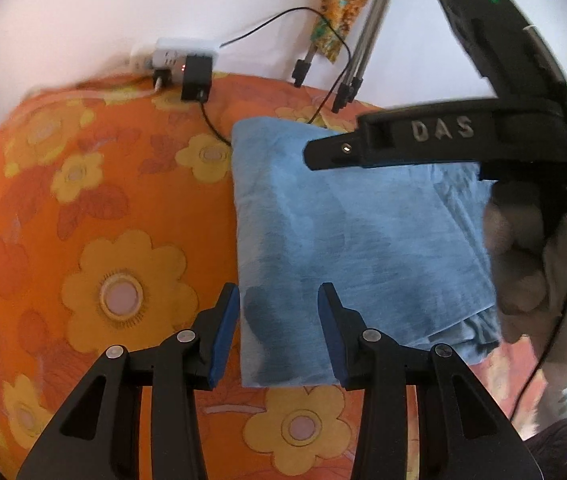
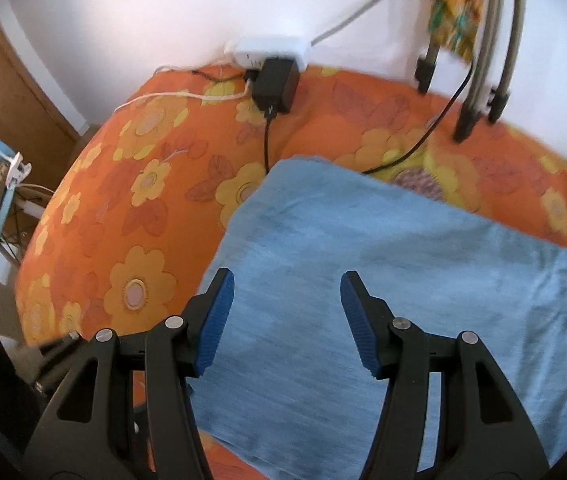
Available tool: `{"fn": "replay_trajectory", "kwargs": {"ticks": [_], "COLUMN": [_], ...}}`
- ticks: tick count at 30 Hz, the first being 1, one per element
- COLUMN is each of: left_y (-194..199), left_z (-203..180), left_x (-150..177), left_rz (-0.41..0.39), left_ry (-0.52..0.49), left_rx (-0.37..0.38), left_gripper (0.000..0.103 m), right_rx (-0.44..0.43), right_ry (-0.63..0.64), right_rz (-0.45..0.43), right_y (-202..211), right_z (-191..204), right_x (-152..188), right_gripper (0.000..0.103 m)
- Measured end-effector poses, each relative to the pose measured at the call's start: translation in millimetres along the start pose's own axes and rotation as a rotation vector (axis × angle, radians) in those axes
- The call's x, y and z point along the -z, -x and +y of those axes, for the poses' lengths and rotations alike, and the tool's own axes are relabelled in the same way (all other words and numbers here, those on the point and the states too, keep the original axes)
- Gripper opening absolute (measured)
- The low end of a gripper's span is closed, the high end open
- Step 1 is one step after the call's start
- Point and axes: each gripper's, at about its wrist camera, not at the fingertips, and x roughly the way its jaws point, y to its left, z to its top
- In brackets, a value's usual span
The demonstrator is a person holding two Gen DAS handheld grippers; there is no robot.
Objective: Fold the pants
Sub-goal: 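Pinch the folded jeans edge with the left tool while the right tool smooths it, then grasp the folded jeans edge with the right tool beside the left tool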
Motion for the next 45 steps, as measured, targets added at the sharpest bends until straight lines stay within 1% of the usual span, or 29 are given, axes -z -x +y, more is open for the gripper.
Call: {"fn": "replay_trajectory", "kwargs": {"ticks": [4,9,10,13,16,17,18,22,25,26,27,28,29,30,32,33,34,35,37,38,39,41,42,43,44,45], "left_y": [-2,-5,-6,-11,-17,-19,-19,-19,-21,-21,-22,-23,-22,-21,-15,-11,-9,-8,-6,-6,-5,-3,-4,-5,-7,-9], "left_z": [10,9,11,16,21,22,23,22,19,19,17,16,18,19,24,27,28,29,29,30,28,30,27,25,26,25], "left_x": [3,6,6,7,9,9,11,11,11,11,10,10,10,11,11,11,11,11,13,14,16,15,14,13,15,15], "left_rz": [0.023,0.037,0.043,0.071,0.092,0.096,0.095,0.091,0.091,0.085,0.083,0.08,0.074,0.071,0.062,0.055,0.051,0.047,0.045,0.043,0.039,0.039,0.046,0.049,0.049,0.052], "left_ry": [0.054,0.063,0.08,0.119,0.139,0.145,0.151,0.148,0.138,0.124,0.103,0.098,0.101,0.103,0.121,0.139,0.143,0.139,0.143,0.144,0.136,0.127,0.137,0.149,0.156,0.158], "left_rx": [0.049,0.083,0.105,0.147,0.147,0.147,0.155,0.166,0.188,0.181,0.17,0.171,0.181,0.19,0.219,0.235,0.237,0.239,0.229,0.227,0.217,0.206,0.21,0.218,0.222,0.216], "left_gripper": [0.039,0.039,0.039,0.043,0.043,0.043,0.043,0.043,0.04,0.027,0.017,0.016,0.012,0.011,0.009,0.009,0.009,0.008,0.008,0.008,0.008,0.01,0.016,0.018,0.026,0.029], "right_rx": [-0.023,-0.028,-0.036,-0.043,-0.038,-0.023,0.011,0.124,0.184,0.2,0.212,0.229,0.252,0.256,0.236,0.202,0.176,0.125,0.056,0.031,0.031,0.062,0.081,0.092,0.118,0.137], "right_ry": [-0.048,-0.097,-0.105,-0.113,-0.12,-0.117,-0.103,-0.029,0.003,0.008,0.012,0.019,0.03,0.041,0.02,-0.012,-0.033,-0.08,-0.152,-0.182,-0.184,-0.125,-0.089,-0.075,-0.061,-0.051], "right_rz": [0.028,0.047,0.049,0.056,0.097,0.119,0.14,0.183,0.213,0.222,0.227,0.228,0.23,0.229,0.229,0.221,0.214,0.198,0.177,0.17,0.172,0.163,0.155,0.144,0.131,0.117], "right_y": [-15,-24,-24,-29,-43,-49,-57,-73,-82,-86,-87,-88,-89,-90,-88,-85,-83,-80,-80,-82,-84,-84,-80,-78,-72,-69], "right_z": [-2,-5,-4,1,9,13,18,36,44,45,46,47,48,51,50,47,45,38,28,23,23,31,36,38,41,46], "right_x": [-10,-25,-28,-35,-41,-42,-43,-42,-41,-41,-40,-40,-39,-39,-40,-42,-45,-49,-50,-49,-48,-46,-46,-47,-48,-48], "right_gripper": [0.058,0.058,0.058,0.058,0.058,0.058,0.058,0.058,0.058,0.058,0.056,0.051,0.04,0.03,0.017,0.013,0.011,0.009,0.007,0.007,0.007,0.007,0.009,0.013,0.03,0.054]}}
